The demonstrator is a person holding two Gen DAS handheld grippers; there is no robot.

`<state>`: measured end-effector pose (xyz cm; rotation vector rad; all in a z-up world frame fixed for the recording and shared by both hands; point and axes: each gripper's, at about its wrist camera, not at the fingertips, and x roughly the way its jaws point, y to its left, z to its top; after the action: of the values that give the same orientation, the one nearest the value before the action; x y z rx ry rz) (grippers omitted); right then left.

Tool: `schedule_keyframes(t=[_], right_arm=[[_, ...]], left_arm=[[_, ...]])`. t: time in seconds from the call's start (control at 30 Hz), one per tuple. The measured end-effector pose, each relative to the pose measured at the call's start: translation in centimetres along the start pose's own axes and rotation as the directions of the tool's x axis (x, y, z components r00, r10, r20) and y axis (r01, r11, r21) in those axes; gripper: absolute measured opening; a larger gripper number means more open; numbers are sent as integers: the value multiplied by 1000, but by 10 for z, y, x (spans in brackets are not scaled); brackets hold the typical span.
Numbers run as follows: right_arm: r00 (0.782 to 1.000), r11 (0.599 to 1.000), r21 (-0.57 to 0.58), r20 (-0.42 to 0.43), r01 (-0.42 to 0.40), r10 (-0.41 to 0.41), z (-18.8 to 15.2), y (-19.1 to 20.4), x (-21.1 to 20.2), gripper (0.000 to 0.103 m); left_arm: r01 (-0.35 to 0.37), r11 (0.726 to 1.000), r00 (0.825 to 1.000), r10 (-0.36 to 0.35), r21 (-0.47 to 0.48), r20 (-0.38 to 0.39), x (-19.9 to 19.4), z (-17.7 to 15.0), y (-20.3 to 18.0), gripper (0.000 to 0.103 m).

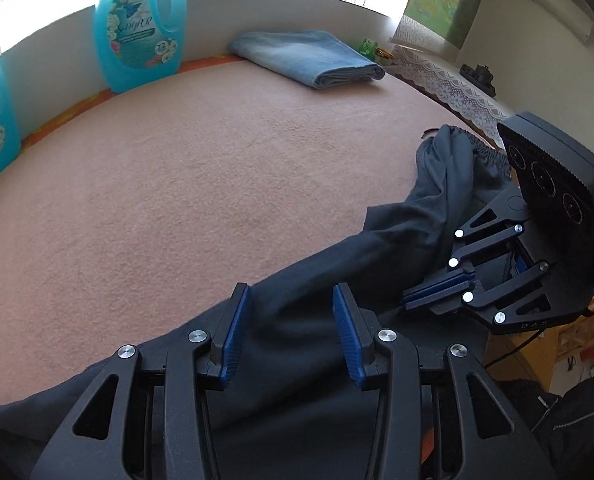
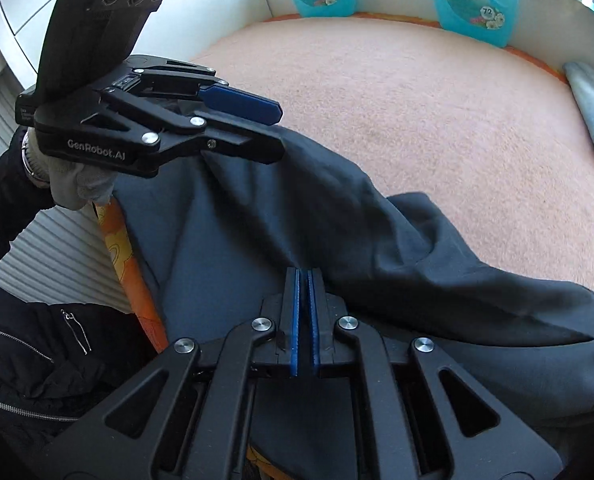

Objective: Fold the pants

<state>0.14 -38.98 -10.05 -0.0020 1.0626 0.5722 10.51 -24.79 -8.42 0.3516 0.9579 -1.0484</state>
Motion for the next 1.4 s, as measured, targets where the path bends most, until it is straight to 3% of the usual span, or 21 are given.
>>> schedule_keyframes(t=[0.13,0.23,0.3,0.33,0.4,0.43,0.57,0.67,0.77,0.87,0.9,1.03,1.13,1.33,1.4], right_arm=[[1000,999,13,-9,-29,29,5,-8,-18,5],[997,1000,20,80,-24,22,11,-18,-49,7],[990,997,75,139,0,-10,21,-34,-66,16],[987,994,105,159,12,-28,26,-42,-70,27],[985,987,154,159,43,-68,39,-60,-69,40],[986,984,170,143,59,-84,46,-66,-64,40],[1000,968,252,-12,2,1,63,-87,-18,40],[989,957,286,-123,-42,80,61,-89,11,40],[988,974,220,-130,-54,84,59,-68,12,37],[990,986,151,-109,-68,85,52,-43,3,14],[993,991,123,-97,-48,60,51,-36,-1,12],[997,997,37,13,71,-72,48,-17,-26,8],[978,985,-8,122,173,-170,61,-16,-44,8],[937,965,1,239,264,-256,94,-51,-49,7],[935,963,25,235,267,-265,109,-65,-38,7]], left_arm=[[-8,999,1000,9,44,-30,7,-19,-13,41],[-19,998,1000,20,61,-7,6,-27,-17,41],[-13,998,1000,13,55,-1,5,-27,-17,41],[-7,999,1000,7,49,0,5,-26,-16,41],[-3,999,1000,3,51,0,5,-26,-16,41],[-6,999,1000,5,54,1,6,-26,-17,41],[-16,998,1000,15,68,4,6,-28,-20,41],[-22,997,1000,22,80,10,5,-31,-21,41],[-19,997,1000,17,81,17,3,-32,-20,41],[-32,998,999,30,54,38,-4,-33,-15,41],[-46,998,998,44,39,55,-10,-33,-12,41],[-58,997,987,66,-59,143,-45,-39,6,41],[-81,993,979,96,-91,179,-64,-45,15,41],[-107,988,982,122,-108,144,-52,-46,21,41],[-120,988,983,132,-100,126,-44,-46,21,41]])
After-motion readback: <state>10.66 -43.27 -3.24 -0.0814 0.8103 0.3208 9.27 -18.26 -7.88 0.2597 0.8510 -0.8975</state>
